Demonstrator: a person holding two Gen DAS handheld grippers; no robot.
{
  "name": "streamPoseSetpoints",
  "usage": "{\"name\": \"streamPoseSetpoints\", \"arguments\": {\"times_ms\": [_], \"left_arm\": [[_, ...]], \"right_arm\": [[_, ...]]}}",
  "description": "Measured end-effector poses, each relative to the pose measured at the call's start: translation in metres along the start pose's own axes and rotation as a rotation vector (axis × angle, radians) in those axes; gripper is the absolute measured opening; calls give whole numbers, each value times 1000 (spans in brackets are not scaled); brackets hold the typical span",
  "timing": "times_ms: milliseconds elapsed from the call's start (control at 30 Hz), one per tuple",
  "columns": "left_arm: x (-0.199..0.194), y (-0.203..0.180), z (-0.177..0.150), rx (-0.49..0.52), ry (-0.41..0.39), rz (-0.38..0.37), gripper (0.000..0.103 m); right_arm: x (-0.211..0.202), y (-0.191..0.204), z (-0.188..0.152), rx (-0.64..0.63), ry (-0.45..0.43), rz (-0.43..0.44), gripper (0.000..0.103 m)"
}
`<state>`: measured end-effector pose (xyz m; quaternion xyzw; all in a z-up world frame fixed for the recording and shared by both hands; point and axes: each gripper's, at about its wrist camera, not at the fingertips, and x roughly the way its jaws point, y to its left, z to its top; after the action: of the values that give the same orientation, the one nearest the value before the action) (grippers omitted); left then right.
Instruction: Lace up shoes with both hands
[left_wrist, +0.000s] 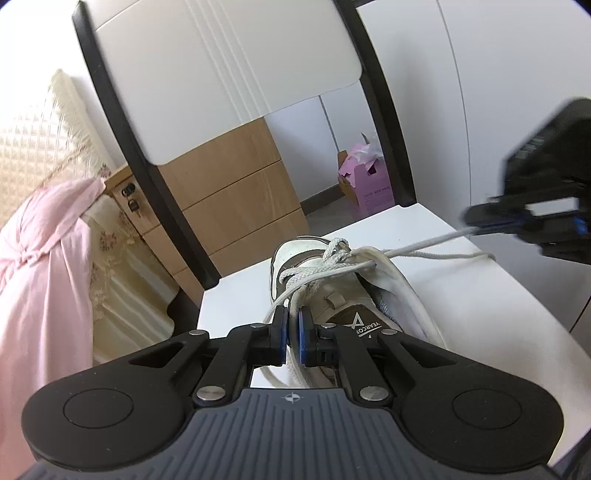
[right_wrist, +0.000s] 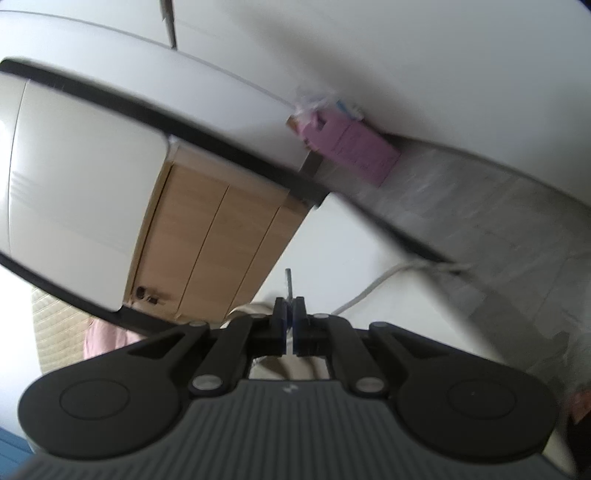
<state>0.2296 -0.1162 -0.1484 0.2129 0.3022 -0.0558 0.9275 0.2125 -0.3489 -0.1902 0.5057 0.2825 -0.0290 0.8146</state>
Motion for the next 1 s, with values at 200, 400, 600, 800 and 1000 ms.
{"name": "streamPoseSetpoints", "arguments": {"times_ms": [200,400,600,800,1000], "left_arm": [[4,-5,2,-15,-14,-12,8],[-9,3,-5,-94,-55,-80,9],[-24,5,-12,-59,-85,-109,10],[-32,-15,-12,-25,-81,-72,10],[-32,-26,-8,-41,-67,-44,9]], "right_arm": [[-35,-30,25,34,-105,-73,3],[-49,-37,29,-38,-92,-93,11],[-63,-34,28,-8,-155,-101,66],[-27,-12,-9,124,99,128,66],[10,9,-42,118,190,135,47]]}}
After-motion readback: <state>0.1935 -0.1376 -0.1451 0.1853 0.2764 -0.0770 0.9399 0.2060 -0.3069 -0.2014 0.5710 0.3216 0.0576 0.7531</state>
